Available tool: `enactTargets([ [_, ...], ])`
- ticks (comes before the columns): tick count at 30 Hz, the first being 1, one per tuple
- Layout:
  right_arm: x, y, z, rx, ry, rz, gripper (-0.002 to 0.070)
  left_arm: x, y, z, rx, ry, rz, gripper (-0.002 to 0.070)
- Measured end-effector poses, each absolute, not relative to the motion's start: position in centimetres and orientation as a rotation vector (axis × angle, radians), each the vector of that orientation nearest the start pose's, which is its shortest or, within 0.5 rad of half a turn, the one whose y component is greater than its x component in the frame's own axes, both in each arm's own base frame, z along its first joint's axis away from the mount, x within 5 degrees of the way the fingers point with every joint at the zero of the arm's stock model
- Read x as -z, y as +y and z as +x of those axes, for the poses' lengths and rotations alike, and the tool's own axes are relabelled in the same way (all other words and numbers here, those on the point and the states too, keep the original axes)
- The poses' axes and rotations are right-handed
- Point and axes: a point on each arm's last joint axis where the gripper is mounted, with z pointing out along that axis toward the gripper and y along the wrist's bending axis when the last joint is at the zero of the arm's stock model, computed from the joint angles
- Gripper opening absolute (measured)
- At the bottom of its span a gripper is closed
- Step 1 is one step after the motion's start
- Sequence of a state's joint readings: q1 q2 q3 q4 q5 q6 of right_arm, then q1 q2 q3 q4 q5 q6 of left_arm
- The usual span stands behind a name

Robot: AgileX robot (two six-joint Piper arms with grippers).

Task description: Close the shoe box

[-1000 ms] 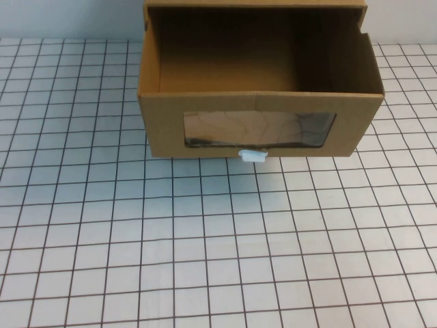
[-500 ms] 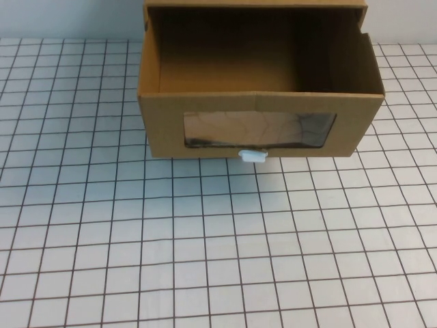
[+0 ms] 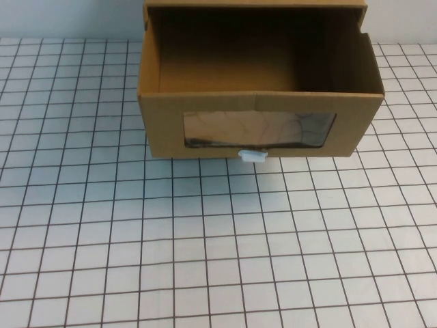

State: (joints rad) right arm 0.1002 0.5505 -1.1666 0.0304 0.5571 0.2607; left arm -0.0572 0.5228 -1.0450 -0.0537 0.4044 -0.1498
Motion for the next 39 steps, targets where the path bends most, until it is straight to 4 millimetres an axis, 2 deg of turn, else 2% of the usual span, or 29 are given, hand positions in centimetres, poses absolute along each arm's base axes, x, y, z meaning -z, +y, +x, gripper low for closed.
enactTargets([
  [2, -48.6, 0.8, 7.0, -0.273, 1.565, 0.097, -0.0014, -47.4, -0.6, 7.7, 0.223, 1.421, -0.082, -0.0005],
  [4, -47.9, 1.0, 8.6, -0.268, 1.642, 0.090, -0.0014, -47.3, -0.8, 9.3, 0.241, 1.443, -0.093, -0.0005],
  [8, -46.7, 2.2, 10.7, -0.392, 1.758, 0.071, -0.0014, -47.2, -1.5, 12.4, 0.256, 1.502, -0.035, -0.0005],
  [10, -45.8, 3.4, 12.1, -0.423, 1.822, -0.065, -0.0014, -47.4, -2.5, 14.0, 0.274, 1.556, 0.049, -0.0005],
  [14, -44.2, 6.9, 14.5, -0.544, 1.887, -0.447, -0.0014, -48.1, -5.7, 18.1, 0.332, 1.676, 0.299, -0.0005],
  [19, -41.5, 10.9, 16.7, -0.663, 1.932, -0.846, -0.0014, -48.2, -10.4, 24.7, 0.463, 1.803, 0.550, -0.0005],
  [22, -40.0, 13.0, 17.7, -0.684, 1.936, -1.004, -0.0014, -48.2, -12.8, 28.6, 0.569, 1.849, 0.647, -0.0005],
  [24, -39.1, 14.0, 18.2, -0.686, 1.935, -1.084, -0.0014, -47.4, -14.4, 31.7, 0.645, 1.887, 0.692, -0.0005],
  [27, -38.1, 15.1, 19.1, -0.661, 1.938, -1.136, -0.0014, -45.6, -16.2, 36.1, 0.709, 1.944, 0.745, -0.0005],
  [29, -37.5, 15.3, 20.1, -0.616, 1.939, -1.125, -0.0014, -43.7, -17.3, 39.0, 0.743, 1.998, 0.763, -0.0005],
  [32, -36.6, 15.7, 21.6, -0.563, 1.948, -1.106, -0.0014, -41.5, -18.4, 42.1, 0.788, 2.049, 0.765, -0.0005],
  [36, -35.2, 16.2, 22.9, -0.553, 1.990, -1.103, -0.0014, -39.5, -19.3, 44.4, 0.845, 2.064, 0.727, -0.0005],
  [39, -34.3, 16.6, 24.1, -0.540, 2.010, -1.078, -0.0014, -39.3, -19.5, 44.7, 0.871, 2.056, 0.712, -0.0005],
])
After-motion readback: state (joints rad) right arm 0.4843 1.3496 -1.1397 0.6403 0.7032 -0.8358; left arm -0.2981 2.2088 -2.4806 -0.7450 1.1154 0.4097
